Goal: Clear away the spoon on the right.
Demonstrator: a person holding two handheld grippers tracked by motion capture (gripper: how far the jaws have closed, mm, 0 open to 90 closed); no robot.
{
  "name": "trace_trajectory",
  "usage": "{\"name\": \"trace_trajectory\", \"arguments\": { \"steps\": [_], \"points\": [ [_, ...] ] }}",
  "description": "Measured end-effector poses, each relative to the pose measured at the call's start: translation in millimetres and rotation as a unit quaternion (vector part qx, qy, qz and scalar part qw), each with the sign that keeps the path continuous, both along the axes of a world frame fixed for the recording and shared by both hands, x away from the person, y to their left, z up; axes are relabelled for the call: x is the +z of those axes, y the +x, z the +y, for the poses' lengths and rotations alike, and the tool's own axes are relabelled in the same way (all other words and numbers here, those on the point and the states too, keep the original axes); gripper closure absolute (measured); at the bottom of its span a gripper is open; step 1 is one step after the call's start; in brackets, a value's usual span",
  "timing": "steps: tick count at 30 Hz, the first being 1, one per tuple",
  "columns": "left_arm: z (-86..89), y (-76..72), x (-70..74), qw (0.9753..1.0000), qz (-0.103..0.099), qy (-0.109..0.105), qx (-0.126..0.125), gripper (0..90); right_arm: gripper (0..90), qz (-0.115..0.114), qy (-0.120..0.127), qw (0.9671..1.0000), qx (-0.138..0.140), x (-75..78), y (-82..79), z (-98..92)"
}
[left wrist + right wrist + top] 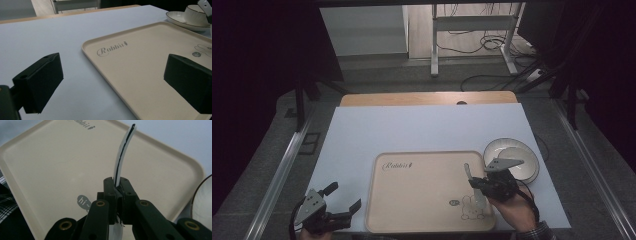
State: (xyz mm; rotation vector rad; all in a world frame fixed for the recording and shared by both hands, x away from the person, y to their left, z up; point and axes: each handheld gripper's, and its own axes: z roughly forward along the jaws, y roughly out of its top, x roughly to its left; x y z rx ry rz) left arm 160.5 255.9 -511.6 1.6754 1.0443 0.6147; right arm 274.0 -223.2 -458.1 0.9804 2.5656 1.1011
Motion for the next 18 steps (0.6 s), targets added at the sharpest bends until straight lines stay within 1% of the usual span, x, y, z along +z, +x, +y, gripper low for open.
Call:
{"name": "trace_trajectory", "arguments": {
  "steps": [11, 18],
  "points": [
    [-0.3, 0.1, -0.1, 1.0, 0.0, -0.001, -0.001, 2.1, 86.5, 0.012, -0.01, 0.9999, 0.0, -10.6, -0.7, 1.7],
    [-0.5, 0.2, -0.2, 1.0, 0.0, -0.001, -0.001, 2.2, 86.5, 0.019, -0.017, 0.9997, -0.008, -15.7, 1.5, 0.1]
  ]
}}
